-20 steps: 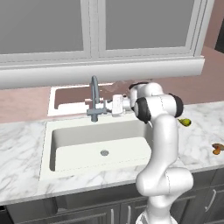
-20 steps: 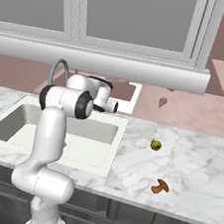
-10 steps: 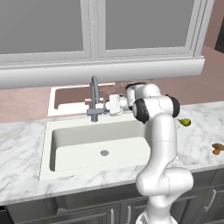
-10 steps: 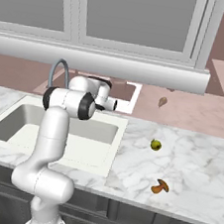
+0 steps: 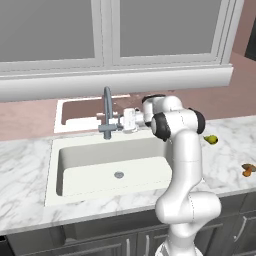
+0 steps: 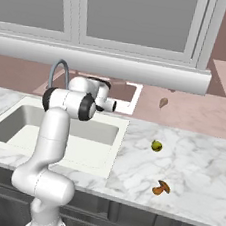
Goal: Turn on the sink faucet. Then move the mushroom from the counter to the sink. Turn off the sink. Move the vegetable from the sink to the pot next to the stove. Finally move the pot to the rear right burner.
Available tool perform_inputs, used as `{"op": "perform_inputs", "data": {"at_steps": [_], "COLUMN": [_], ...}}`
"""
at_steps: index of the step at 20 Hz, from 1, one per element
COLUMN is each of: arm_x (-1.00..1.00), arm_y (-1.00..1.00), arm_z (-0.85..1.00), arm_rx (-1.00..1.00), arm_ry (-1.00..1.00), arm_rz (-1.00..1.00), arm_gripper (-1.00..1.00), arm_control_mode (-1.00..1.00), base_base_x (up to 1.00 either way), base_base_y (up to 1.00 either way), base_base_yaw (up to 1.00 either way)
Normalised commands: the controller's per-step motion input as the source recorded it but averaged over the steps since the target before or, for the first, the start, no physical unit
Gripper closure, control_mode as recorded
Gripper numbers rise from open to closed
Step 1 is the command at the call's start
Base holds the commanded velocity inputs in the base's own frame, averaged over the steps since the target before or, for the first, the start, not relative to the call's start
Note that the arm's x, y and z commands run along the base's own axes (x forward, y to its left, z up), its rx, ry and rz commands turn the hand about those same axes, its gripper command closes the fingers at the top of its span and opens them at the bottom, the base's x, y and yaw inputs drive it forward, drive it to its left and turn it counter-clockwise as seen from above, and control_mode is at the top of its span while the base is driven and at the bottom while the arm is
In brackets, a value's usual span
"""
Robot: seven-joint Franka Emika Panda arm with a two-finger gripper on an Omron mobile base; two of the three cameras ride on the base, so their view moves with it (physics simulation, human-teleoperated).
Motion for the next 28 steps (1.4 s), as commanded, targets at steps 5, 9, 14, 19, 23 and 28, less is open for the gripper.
{"op": "perform_inputs", "data": {"at_steps": [5, 9, 14, 19, 23, 28], "arm_x": [0.11, 0.33, 0.23, 0.17, 0.20, 0.12], "arm_y": [0.37, 0.16, 0.20, 0.41, 0.34, 0.19], "arm_z": [-0.01, 0.00, 0.00, -0.03, -0.06, -0.08], "arm_rx": [0.00, 0.00, 0.00, 0.00, 0.00, 0.00], "arm_ry": [0.05, 0.12, 0.11, 0.07, 0.02, 0.03], "arm_rz": [0.00, 0.00, 0.00, 0.00, -0.01, -0.05], "arm_gripper": [-1.00, -1.00, -1.00, 1.00, 1.00, 1.00], "arm_control_mode": [-1.00, -1.00, -1.00, -1.00, -1.00, -1.00], "base_base_x": [0.00, 0.00, 0.00, 0.00, 0.00, 0.00], "base_base_y": [0.00, 0.00, 0.00, 0.00, 0.00, 0.00], "base_base_yaw": [0.00, 0.00, 0.00, 0.00, 0.00, 0.00]}}
